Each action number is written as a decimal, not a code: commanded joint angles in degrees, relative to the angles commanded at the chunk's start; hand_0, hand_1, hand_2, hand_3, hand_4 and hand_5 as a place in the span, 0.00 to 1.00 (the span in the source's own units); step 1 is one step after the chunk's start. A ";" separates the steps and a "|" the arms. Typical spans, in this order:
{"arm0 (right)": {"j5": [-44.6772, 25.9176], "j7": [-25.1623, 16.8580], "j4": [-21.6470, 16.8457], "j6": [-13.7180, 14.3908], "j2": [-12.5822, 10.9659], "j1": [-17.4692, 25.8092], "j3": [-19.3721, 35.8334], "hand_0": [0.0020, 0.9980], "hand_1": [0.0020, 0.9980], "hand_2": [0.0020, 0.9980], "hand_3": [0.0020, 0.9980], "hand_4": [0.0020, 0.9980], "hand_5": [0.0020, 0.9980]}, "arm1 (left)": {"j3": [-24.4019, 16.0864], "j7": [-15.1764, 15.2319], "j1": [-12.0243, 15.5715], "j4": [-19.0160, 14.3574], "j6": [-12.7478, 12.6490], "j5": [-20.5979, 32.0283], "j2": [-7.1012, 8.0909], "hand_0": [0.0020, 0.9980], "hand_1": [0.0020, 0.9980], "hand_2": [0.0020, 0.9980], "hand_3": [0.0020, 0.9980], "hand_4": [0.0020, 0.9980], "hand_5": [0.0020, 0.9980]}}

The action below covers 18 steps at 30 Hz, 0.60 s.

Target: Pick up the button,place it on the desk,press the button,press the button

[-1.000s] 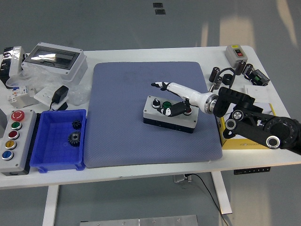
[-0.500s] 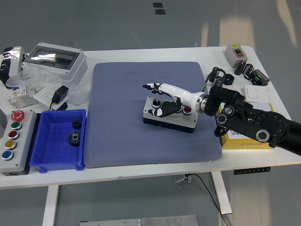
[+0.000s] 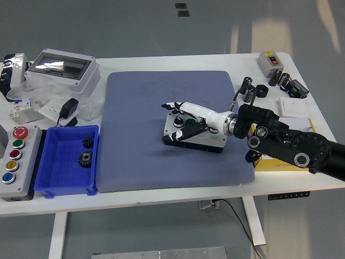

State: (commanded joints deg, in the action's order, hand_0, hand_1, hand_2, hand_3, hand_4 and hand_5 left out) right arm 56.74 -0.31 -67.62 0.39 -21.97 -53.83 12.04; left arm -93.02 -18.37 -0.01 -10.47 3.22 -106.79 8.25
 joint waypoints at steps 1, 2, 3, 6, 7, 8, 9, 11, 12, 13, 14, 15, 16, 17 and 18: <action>-0.10 -0.05 -0.25 0.07 -0.17 0.01 0.00 0.99 0.98 0.99 1.00 0.98 0.38 | -0.01 0.02 0.00 0.01 -0.01 -0.02 0.00 0.63 0.57 0.52 0.58 0.54 0.10; -0.22 -0.11 -0.50 0.13 -0.34 0.03 0.00 0.98 0.97 0.99 1.00 0.98 0.38 | -0.04 0.04 0.00 0.01 -0.03 -0.06 -0.01 0.63 0.57 0.53 0.59 0.55 0.10; -0.37 -0.15 -0.78 0.17 -0.54 0.05 -0.02 0.98 0.97 0.99 1.00 0.98 0.38 | -0.06 0.06 0.00 0.02 -0.04 -0.08 -0.01 0.63 0.57 0.53 0.59 0.55 0.10; -0.85 -0.27 -1.60 0.19 -1.05 0.10 -0.20 0.98 0.97 0.99 1.00 0.98 0.38 | -0.07 0.05 0.09 0.03 -0.10 -0.09 -0.04 0.63 0.57 0.53 0.59 0.55 0.10; -0.98 -0.33 -1.85 0.22 -1.19 0.14 -0.23 0.98 0.97 0.99 1.00 0.98 0.38 | -0.08 0.04 0.13 0.03 -0.12 -0.08 -0.05 0.63 0.57 0.53 0.59 0.55 0.10; -1.07 -0.38 -2.06 0.27 -1.31 0.18 -0.22 0.96 0.97 0.99 1.00 0.98 0.38 | -0.10 0.04 0.15 0.03 -0.14 -0.07 -0.06 0.63 0.57 0.53 0.59 0.55 0.10; -1.15 -0.41 -2.27 0.28 -1.42 0.24 -0.18 0.96 0.97 0.99 1.00 0.98 0.38 | -0.09 0.06 0.18 0.04 -0.17 -0.02 -0.07 0.63 0.57 0.53 0.59 0.55 0.10; -1.53 -0.46 -2.57 0.18 -1.62 0.36 -0.10 0.96 0.97 0.99 1.00 0.98 0.38 | 0.05 0.12 0.22 0.08 -0.22 0.18 -0.11 0.63 0.57 0.53 0.59 0.55 0.10; -1.82 -0.51 -2.72 0.11 -1.73 0.44 -0.10 0.96 0.97 0.99 1.00 0.98 0.38 | 0.12 0.14 0.23 0.10 -0.25 0.25 -0.13 0.63 0.57 0.53 0.59 0.55 0.10; -1.95 -0.56 -2.83 0.12 -1.79 0.49 -0.09 0.96 0.97 0.99 1.00 0.98 0.38 | 0.12 0.17 0.23 0.11 -0.26 0.25 -0.14 0.63 0.57 0.53 0.59 0.55 0.10; -1.99 -0.62 -2.95 0.17 -1.85 0.55 -0.05 0.92 0.95 0.99 1.00 0.97 0.39 | 0.11 0.20 0.22 0.12 -0.27 0.23 -0.16 0.63 0.57 0.53 0.59 0.55 0.11; -1.87 -0.71 -3.12 0.35 -1.93 0.61 0.04 0.92 0.95 0.99 1.00 0.97 0.39 | 0.09 0.22 0.21 0.13 -0.28 0.20 -0.17 0.63 0.57 0.53 0.59 0.55 0.11; -1.59 -0.89 -3.35 0.70 -2.02 0.67 0.18 0.92 0.95 0.99 1.00 0.97 0.39 | 0.07 0.26 0.20 0.14 -0.29 0.15 -0.18 0.63 0.57 0.53 0.59 0.55 0.11; -1.29 -1.03 -3.60 1.00 -2.12 0.69 0.34 0.92 0.95 0.99 1.00 0.97 0.39 | 0.06 0.29 0.21 0.14 -0.31 0.13 -0.20 0.63 0.57 0.53 0.59 0.55 0.11; -0.90 -1.11 -3.85 1.30 -2.24 0.71 0.47 0.92 0.95 0.99 1.00 0.97 0.39 | 0.04 0.31 0.21 0.15 -0.33 0.11 -0.21 0.63 0.57 0.53 0.59 0.55 0.11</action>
State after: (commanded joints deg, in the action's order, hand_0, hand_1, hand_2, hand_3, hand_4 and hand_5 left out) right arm 55.84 -1.42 -71.47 1.69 -24.21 -53.12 12.51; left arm -92.99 -18.06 0.20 -10.32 2.89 -106.68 8.03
